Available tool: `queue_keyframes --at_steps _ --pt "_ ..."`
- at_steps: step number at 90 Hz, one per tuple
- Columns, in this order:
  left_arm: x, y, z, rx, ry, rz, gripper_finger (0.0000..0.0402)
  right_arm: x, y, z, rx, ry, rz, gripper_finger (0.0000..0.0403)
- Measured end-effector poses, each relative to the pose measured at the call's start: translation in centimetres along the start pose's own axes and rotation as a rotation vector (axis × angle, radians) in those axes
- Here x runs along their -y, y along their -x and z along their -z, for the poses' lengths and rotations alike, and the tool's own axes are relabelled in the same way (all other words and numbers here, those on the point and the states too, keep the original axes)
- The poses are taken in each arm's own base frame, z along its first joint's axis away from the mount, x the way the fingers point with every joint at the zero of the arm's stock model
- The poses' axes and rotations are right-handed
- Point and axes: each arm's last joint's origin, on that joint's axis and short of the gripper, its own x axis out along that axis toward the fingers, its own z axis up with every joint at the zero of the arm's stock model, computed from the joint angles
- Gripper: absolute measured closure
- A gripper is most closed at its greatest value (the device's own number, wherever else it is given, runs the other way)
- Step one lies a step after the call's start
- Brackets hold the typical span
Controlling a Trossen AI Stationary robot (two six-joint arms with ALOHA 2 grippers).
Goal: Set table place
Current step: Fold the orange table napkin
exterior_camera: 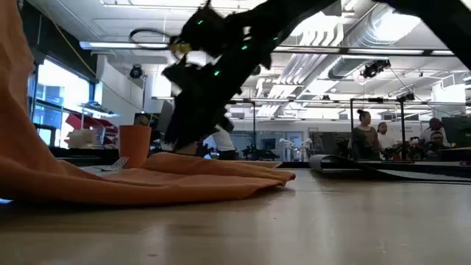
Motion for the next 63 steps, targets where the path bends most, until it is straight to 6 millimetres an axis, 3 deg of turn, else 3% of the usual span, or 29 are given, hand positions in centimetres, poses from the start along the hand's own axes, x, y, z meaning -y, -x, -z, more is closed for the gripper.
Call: queue_keyframes --at_steps 11,24,30,41,52,57,63 --pt "0.3 -0.1 0.4 0.005 -0.017 -0.011 0.0401 0.2 -1.7 0.1 -0.08 -0.027 0.029 0.0296" --pt "0.4 -0.2 1.0 -0.006 -0.01 -0.04 0.0401 0.0 -0.3 -0.1 -0.127 0.0 0.049 0.0389" --pt "-0.1 0.1 1.5 -0.027 -0.003 -0.083 0.0401 0.0 1.7 -0.4 -0.144 0.005 0.098 0.0398" --pt "-1.5 1.5 1.7 0.015 0.019 -0.214 0.0402 -0.7 7.7 -0.5 -0.128 0.03 0.189 0.0402" --pt "-2.2 3.3 1.4 0.108 0.022 -0.277 0.0401 -0.7 12.8 1.6 -0.088 0.014 0.177 0.0403" --pt "-2.2 4.0 1.3 0.141 0.017 -0.252 0.0402 -0.6 14.2 2.9 -0.044 -0.043 0.096 0.0403" --pt "-1.8 4.4 1.3 0.16 -0.004 -0.212 0.0402 -0.3 14.5 4.5 0.005 -0.127 -0.012 0.0402"
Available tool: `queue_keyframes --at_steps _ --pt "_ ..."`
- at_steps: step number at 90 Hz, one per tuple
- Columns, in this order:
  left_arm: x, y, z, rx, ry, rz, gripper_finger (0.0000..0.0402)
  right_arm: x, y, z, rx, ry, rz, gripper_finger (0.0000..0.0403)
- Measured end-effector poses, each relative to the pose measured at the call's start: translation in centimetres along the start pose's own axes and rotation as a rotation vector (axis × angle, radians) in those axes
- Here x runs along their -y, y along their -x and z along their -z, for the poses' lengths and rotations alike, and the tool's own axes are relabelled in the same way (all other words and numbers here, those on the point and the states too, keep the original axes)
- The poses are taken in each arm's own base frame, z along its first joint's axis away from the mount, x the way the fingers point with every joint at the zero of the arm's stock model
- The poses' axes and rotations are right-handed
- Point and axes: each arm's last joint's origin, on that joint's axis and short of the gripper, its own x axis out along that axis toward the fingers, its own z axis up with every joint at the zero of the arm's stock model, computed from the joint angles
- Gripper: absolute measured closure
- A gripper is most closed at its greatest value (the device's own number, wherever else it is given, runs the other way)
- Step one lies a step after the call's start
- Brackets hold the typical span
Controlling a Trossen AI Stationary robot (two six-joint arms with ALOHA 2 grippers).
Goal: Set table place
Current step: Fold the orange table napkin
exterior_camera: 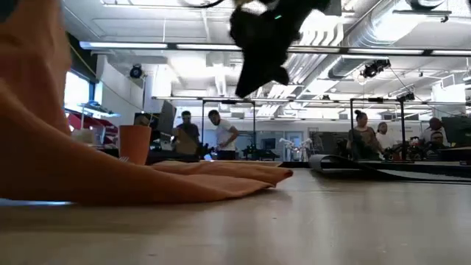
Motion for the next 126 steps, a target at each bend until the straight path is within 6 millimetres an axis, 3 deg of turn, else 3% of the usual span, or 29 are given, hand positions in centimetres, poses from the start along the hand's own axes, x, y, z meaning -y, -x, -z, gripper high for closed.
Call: queue_keyframes --at_steps 10,16,30,42,51,64,70,77,82,90,104,118,126 --pt "0.8 0.1 0.1 0.002 -0.033 0.069 0.0402 1.4 -2.0 2.1 0.036 -0.079 -0.097 0.0391" --pt "1.3 0.0 0.1 0.006 -0.05 0.089 0.0402 1.6 -3.2 2.2 0.102 -0.073 -0.133 0.037" --pt "1.7 -0.1 0.1 0.011 -0.057 0.111 0.0402 1.8 -6.9 2.4 0.14 -0.038 -0.165 0.0274" --pt "1.8 -0.2 0.1 0.0 -0.042 0.122 0.0402 2.2 -9.8 1.2 0.151 -0.063 -0.107 0.0185" --pt "1.9 -0.2 0.1 0.002 -0.044 0.126 0.0402 2.6 -12.3 1.1 0.102 -0.072 -0.072 0.0152" --pt "1.9 -0.2 0.1 0.008 -0.051 0.131 0.0402 2.5 -14.4 0.4 0.074 -0.097 -0.006 0.0188" --pt "1.9 -0.2 0.1 0.009 -0.051 0.131 0.0402 2.3 -14.9 0.2 0.051 -0.082 -0.019 0.0238" --pt "1.9 -0.2 0.1 0.011 -0.059 0.129 0.0402 1.8 -14.8 0.0 0.041 -0.047 -0.051 0.0327" --pt "2.0 -0.2 0.1 0.021 -0.08 0.121 0.0402 1.1 -14.2 -0.1 0.023 -0.036 -0.076 0.0377" --pt "1.8 -0.2 0.1 0.039 -0.117 0.101 0.0402 0.1 -11.5 -0.2 -0.011 -0.049 -0.016 0.0394" --pt "0.4 0.0 -0.3 0.103 -0.157 -0.053 0.0402 -1.0 -3.1 -0.8 0.055 -0.041 0.234 0.0402" --pt "-1.3 0.1 -0.9 0.229 -0.239 -0.319 0.0402 -2.9 5.3 1.5 0.146 -0.055 0.439 0.0403" --pt "-1.3 -0.9 -0.9 0.25 -0.376 -0.425 0.0402 -4.5 7.8 4.5 0.194 -0.019 0.476 0.0403"
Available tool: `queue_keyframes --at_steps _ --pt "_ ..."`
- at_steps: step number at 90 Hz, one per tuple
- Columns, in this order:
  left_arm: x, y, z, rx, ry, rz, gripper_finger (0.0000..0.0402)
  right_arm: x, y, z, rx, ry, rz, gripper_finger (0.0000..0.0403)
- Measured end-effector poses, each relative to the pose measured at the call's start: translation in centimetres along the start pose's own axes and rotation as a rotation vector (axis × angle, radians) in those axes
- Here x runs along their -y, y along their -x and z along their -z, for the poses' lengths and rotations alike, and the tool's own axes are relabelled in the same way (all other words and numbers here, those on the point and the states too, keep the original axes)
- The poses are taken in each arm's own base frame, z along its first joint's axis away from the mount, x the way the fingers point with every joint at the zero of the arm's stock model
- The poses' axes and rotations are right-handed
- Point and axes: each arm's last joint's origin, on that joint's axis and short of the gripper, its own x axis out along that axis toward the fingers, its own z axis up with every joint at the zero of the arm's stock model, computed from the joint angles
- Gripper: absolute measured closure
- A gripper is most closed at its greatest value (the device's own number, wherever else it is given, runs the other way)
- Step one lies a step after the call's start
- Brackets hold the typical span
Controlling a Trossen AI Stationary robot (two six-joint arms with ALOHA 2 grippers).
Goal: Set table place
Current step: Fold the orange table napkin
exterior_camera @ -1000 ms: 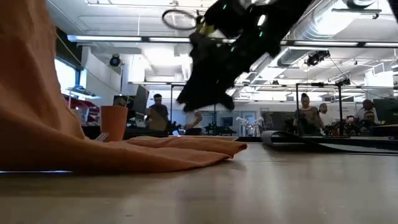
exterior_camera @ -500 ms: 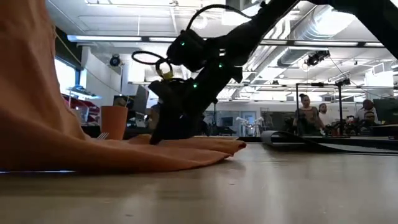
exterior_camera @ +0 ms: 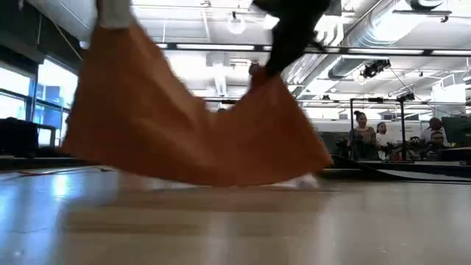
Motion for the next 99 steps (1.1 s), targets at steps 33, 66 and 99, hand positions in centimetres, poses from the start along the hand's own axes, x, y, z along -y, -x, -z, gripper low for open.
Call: queue_keyframes --at_steps 33,66,99 --pt "7.1 -9.4 4.9 -0.131 -0.185 0.171 0.0401 -3.3 -1.2 16.8 -0.3 -0.094 -0.308 0.0402" --pt "8.5 -10.8 6.4 -0.244 -0.092 0.405 0.0344 -3.3 -1.0 17.9 -0.482 -0.084 -0.445 0.027" --pt "10.4 -11.3 6.2 -0.132 -0.108 0.55 0.0299 -3.9 2.2 14.6 -0.415 0.08 -0.526 0.0223"
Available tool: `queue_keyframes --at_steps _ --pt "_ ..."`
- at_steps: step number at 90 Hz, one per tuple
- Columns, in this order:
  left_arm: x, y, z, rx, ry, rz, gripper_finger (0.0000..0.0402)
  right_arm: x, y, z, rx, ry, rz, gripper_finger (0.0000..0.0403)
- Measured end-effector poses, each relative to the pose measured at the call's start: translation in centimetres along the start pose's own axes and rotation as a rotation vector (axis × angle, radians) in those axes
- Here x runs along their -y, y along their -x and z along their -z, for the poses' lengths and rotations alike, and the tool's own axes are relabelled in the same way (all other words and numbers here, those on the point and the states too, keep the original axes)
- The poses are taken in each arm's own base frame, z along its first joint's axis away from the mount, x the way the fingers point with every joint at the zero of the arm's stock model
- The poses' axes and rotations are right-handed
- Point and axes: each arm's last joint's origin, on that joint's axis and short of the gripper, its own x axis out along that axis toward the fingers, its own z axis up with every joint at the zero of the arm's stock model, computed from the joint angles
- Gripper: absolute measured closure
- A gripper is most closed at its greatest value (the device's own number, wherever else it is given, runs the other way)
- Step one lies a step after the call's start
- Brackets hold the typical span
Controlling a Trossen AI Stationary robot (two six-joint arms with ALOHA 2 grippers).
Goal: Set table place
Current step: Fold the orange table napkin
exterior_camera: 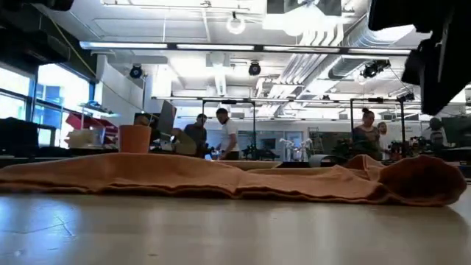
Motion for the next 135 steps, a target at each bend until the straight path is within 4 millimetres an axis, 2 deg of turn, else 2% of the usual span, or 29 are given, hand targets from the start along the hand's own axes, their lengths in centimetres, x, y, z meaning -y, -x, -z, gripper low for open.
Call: queue_keyframes --at_steps 8,24,47,85,103,114,126,135 --pt "-0.4 -1.3 0.1 0.015 -0.006 -0.012 0.0304 0.0 0.4 -0.3 -0.003 -0.007 0.016 0.023" --pt "-1.7 -3.3 0.8 0.022 0.017 -0.195 0.0311 -0.1 0.7 -0.5 -0.027 -0.031 0.012 0.0239" --pt "-1.9 -5.5 1.2 -0.033 -0.011 -0.211 0.0312 -0.2 1.2 -0.5 -0.061 -0.061 0.039 0.0243" --pt "-1.5 -5.6 1.1 -0.04 0.021 -0.135 0.0312 -0.1 1.2 -0.5 -0.064 -0.07 0.044 0.0243" --pt "-1.2 -5.6 1.3 -0.026 0.002 -0.162 0.0312 -0.1 1.2 -0.5 -0.062 -0.07 0.048 0.0243" --pt "-1.2 -6.3 1.3 -0.051 0.005 -0.165 0.0313 -0.1 1.2 -0.5 -0.061 -0.07 0.048 0.0243" --pt "-1.0 -6.7 1.2 -0.071 0.007 -0.144 0.0334 -0.1 1.2 -0.5 -0.061 -0.07 0.048 0.0243" --pt "-1.0 -5.9 1.0 -0.093 0.005 -0.153 0.0366 -0.1 1.2 -0.5 -0.062 -0.077 0.049 0.0243"
